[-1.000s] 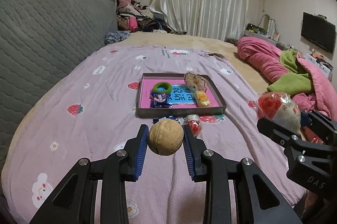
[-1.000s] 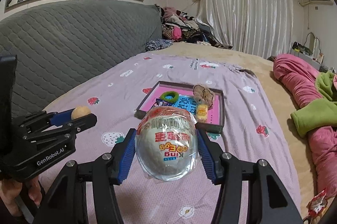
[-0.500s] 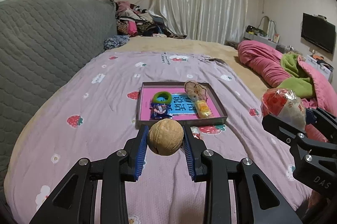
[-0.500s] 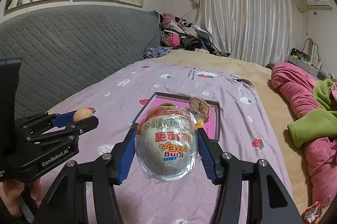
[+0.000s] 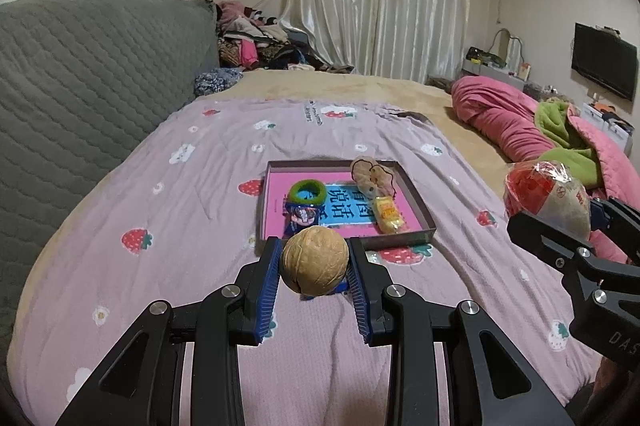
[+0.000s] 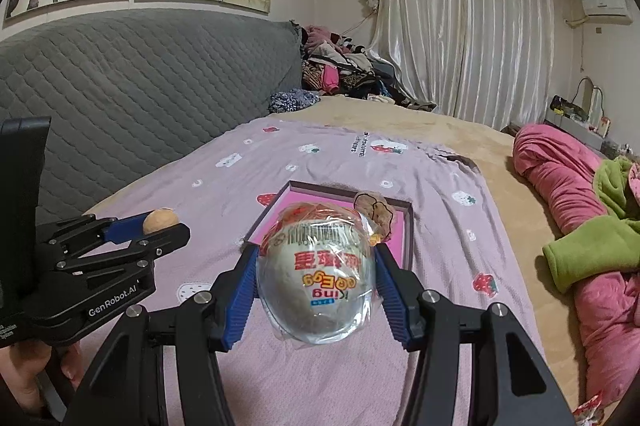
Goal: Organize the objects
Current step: 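Bring the walnut over the tray with the left tool while the right tool carries the egg above it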
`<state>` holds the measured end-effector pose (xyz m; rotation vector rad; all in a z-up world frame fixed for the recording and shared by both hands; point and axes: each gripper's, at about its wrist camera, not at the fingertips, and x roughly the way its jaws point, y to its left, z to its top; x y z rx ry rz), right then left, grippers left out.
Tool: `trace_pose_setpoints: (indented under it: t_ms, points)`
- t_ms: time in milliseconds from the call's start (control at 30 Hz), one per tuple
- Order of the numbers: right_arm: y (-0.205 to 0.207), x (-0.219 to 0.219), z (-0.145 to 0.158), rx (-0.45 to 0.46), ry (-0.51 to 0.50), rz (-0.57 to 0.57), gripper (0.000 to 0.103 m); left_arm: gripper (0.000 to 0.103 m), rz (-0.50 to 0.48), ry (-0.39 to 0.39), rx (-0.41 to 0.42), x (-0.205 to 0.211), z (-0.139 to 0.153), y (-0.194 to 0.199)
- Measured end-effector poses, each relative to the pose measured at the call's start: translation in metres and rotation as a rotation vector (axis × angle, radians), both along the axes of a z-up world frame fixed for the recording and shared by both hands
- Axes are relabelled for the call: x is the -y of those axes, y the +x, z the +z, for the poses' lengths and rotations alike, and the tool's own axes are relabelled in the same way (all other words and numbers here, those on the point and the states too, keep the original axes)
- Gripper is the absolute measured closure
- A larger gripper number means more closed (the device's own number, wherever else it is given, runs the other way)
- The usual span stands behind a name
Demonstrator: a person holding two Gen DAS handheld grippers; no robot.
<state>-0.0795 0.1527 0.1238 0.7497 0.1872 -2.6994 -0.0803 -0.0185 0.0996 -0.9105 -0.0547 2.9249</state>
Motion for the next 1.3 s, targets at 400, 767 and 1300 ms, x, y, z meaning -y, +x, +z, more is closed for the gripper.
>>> trace_pose_setpoints:
  t_ms: [400,767,1300]
  points:
    - [-0.023,0.008,0.015,-0.025,0.019,0.004,0.046,0.07,0.003,-0.033,-0.018,0.001,0.014,-0.035]
    - [-0.052,0.012,0.025,-0.041,0.027,0.013,0.046,0.069,-0.006,-0.063,-0.031,-0.003,0.022,-0.063]
    - [-0.089,0.015,0.029,-0.04,0.007,0.023,0.046,0.069,-0.029,-0.071,-0.03,-0.01,0.029,-0.11]
